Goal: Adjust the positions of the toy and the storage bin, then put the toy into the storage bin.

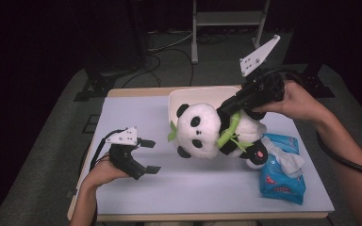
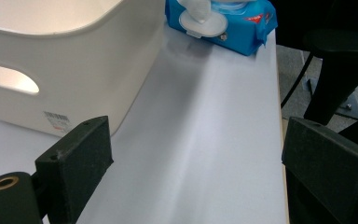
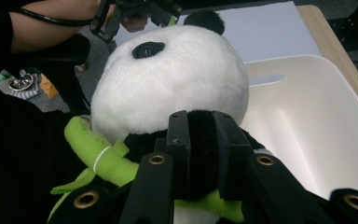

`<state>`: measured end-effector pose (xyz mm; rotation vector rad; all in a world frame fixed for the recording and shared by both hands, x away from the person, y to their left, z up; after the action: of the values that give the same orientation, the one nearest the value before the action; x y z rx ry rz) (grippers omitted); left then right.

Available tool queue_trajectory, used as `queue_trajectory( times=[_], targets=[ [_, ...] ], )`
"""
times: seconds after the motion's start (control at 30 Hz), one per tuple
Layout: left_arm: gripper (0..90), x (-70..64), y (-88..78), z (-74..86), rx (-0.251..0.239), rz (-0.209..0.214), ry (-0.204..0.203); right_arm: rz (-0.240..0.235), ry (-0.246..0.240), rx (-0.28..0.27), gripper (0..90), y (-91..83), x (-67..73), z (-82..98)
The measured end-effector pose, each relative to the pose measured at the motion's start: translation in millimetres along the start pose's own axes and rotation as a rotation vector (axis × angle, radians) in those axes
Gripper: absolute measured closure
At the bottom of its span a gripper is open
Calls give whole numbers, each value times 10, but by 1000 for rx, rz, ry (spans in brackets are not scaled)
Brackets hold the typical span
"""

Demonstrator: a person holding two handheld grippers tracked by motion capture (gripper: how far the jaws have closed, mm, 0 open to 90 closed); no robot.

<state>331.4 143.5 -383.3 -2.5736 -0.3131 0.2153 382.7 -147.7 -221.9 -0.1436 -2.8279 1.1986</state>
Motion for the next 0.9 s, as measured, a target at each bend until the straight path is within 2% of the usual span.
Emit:
queue_trajectory(
  times=[0.27,0.53,0.9],
  targets=[
    [75,-11,-23,-10,-6,-3,0,9,-1,5,774,-98,-186,-151],
    [75,-1,-56,-10,-14,-8,0,18,16,13,774,-153,-452,-263],
    [75,19,-53,17,-12,-11,-11,25,36,36,774,-89,-799,-296]
  ],
)
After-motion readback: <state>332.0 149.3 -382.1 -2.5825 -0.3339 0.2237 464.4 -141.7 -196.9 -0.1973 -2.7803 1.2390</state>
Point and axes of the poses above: each handheld gripper's, and its own axes: y roughly forward along the jaws, z roughly out of its underside, x roughly to its left, the point moved 6 cm from there along y, roughly forward along the jaws, and after that the axes turned 1 degree about -y, right-handed, at the moved point
